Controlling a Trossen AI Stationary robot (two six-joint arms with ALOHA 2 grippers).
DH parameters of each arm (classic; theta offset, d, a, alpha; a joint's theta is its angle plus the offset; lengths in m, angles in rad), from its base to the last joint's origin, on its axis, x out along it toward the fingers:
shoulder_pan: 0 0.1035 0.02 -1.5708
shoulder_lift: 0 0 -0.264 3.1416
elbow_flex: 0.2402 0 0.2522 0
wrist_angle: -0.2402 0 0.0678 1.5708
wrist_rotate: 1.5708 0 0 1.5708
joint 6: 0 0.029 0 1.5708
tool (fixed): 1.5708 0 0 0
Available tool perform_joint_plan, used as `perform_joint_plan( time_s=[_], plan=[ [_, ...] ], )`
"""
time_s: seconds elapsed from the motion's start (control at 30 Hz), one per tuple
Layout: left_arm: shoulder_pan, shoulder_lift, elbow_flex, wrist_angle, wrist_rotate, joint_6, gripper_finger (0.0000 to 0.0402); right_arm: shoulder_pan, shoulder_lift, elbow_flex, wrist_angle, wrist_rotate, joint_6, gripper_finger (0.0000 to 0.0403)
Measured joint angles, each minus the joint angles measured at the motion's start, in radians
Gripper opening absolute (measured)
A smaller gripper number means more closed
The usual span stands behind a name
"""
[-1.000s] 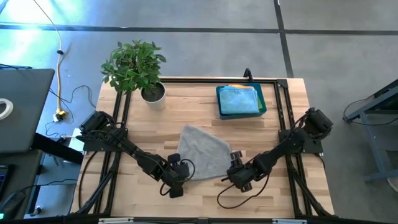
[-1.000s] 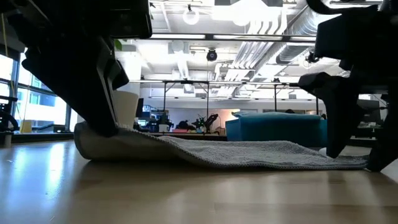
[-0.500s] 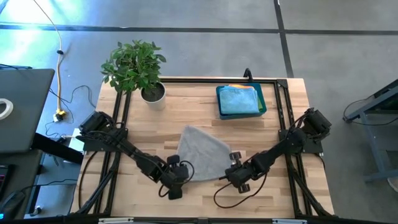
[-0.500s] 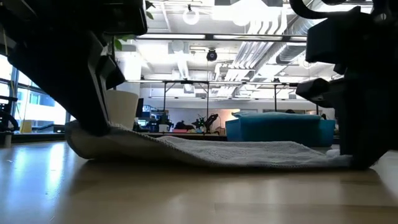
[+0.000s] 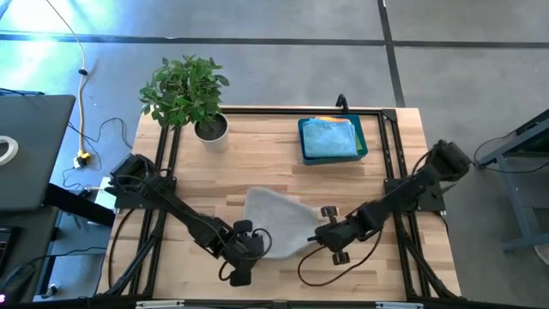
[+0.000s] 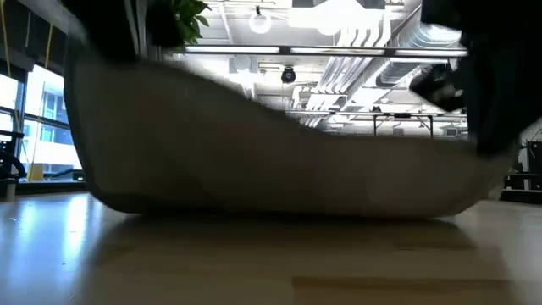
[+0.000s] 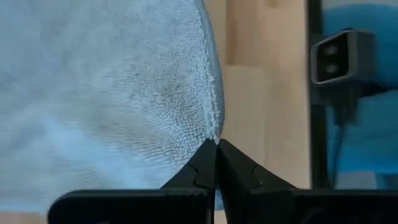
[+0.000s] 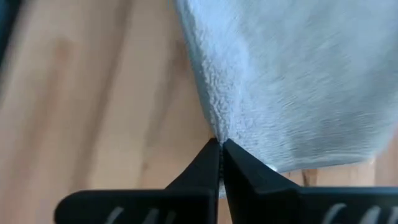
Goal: Fold microfiber towels
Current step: Fold the gray microfiber cloth
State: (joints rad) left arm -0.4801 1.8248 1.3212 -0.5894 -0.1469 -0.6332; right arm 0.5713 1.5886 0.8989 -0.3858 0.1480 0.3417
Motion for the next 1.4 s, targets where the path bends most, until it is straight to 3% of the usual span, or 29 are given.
perform_joint_plan(
  time_s=[0.33, 0.57, 0.73, 0.87, 0.93, 1.13, 1.2, 1.3, 1.4],
  plan=[
    [-0.007, 0.0, 0.308, -0.432, -0.134, 0.043, 0.0, 0.021, -0.278, 0.001, 0.001, 0.085, 0.051, 0.0001],
    [-0.007, 0.0, 0.481, -0.558, -0.15, 0.085, 0.0, 0.025, -0.418, 0.002, 0.008, 0.104, 0.059, 0.0],
    [-0.007, 0.0, 0.58, -0.554, -0.027, 0.098, 0.0, 0.025, -0.463, 0.003, 0.066, -0.091, 0.081, 0.0],
    [-0.013, 0.0, 0.636, -0.552, -0.02, 0.169, 0.0, 0.025, -0.486, 0.003, 0.12, -0.235, 0.107, 0.0],
    [-0.013, 0.0, 0.662, -0.558, -0.071, 0.212, 0.0, 0.025, -0.502, 0.003, 0.118, -0.183, 0.127, 0.0],
    [-0.009, 0.0, 0.684, -0.665, -0.353, 0.222, 0.0, 0.024, -0.565, 0.003, 0.003, 0.14, 0.157, 0.0],
    [-0.008, 0.0, 0.684, -0.688, -0.401, 0.193, 0.0, 0.024, -0.577, 0.004, 0.001, 0.161, 0.156, 0.0],
    [-0.007, 0.004, 0.684, -0.659, -0.296, 0.143, 0.0, 0.024, -0.581, 0.004, 0.037, 0.029, 0.154, 0.0],
    [-0.006, 0.006, 0.684, -0.627, -0.177, 0.212, 0.0, 0.025, -0.581, 0.005, 0.053, -0.074, 0.15, 0.0]
  ],
)
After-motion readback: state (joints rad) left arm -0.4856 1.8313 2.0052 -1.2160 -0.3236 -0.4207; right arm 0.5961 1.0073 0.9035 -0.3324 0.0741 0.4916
